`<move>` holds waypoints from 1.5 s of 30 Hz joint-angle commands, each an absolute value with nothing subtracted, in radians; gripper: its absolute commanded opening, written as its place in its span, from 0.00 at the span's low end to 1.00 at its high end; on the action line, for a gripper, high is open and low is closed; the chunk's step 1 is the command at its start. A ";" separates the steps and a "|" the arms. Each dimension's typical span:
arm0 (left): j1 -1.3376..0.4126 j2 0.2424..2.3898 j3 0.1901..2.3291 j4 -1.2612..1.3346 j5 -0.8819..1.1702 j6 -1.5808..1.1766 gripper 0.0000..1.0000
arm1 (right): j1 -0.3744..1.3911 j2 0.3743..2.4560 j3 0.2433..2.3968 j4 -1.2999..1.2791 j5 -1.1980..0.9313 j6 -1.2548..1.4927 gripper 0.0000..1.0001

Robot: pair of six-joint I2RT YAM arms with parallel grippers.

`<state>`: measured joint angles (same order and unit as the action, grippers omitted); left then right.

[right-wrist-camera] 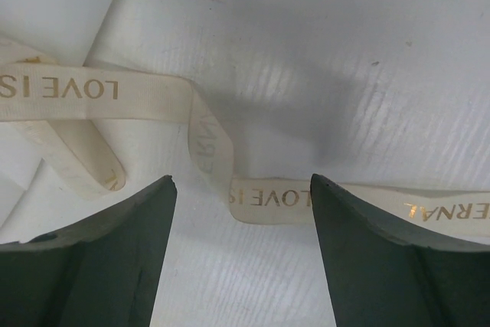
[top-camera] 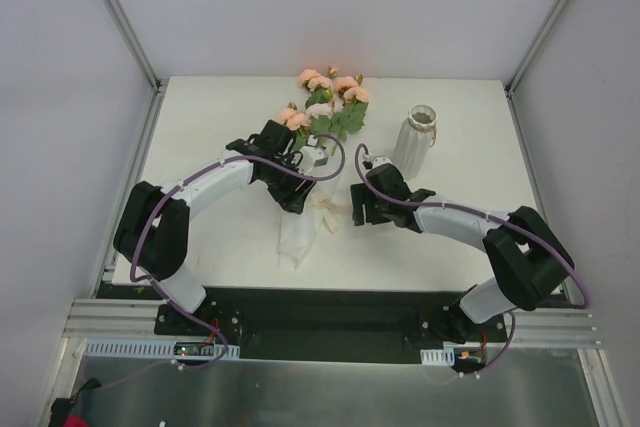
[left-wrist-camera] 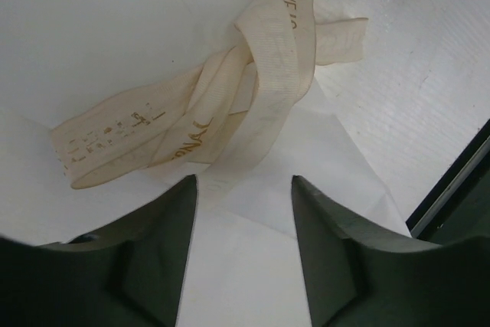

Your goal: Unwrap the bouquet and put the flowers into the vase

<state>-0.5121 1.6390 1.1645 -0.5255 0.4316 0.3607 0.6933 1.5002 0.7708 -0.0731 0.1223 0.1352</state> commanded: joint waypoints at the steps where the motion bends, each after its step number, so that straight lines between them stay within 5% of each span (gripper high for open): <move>1: -0.534 1.657 1.193 -0.511 0.414 0.374 0.45 | 0.687 1.535 0.778 -0.025 0.080 0.141 0.72; 16: -0.555 1.721 1.219 -0.465 0.379 0.414 0.47 | 0.684 1.542 0.758 -0.011 0.046 0.150 0.64; 18: -0.555 1.721 1.220 -0.462 0.370 0.417 0.41 | 0.684 1.552 0.764 -0.009 0.043 0.152 0.63; 22: -0.555 1.691 1.212 -0.456 0.338 0.416 0.02 | 0.684 1.571 0.784 -0.012 0.037 0.147 0.58; 23: -0.555 1.684 1.210 -0.456 0.331 0.413 0.00 | 0.684 1.575 0.788 -0.012 0.034 0.144 0.56; 29: -0.557 1.597 1.201 -0.457 0.315 0.387 0.00 | 0.686 1.560 0.782 -0.015 0.044 0.146 0.34; 34: -0.549 1.511 1.219 -0.488 0.288 0.351 0.00 | 0.687 1.470 0.775 -0.052 0.118 0.137 0.01; 45: -0.260 1.410 1.261 -0.613 0.276 0.325 0.00 | 0.583 1.184 0.776 -0.265 0.301 0.144 0.01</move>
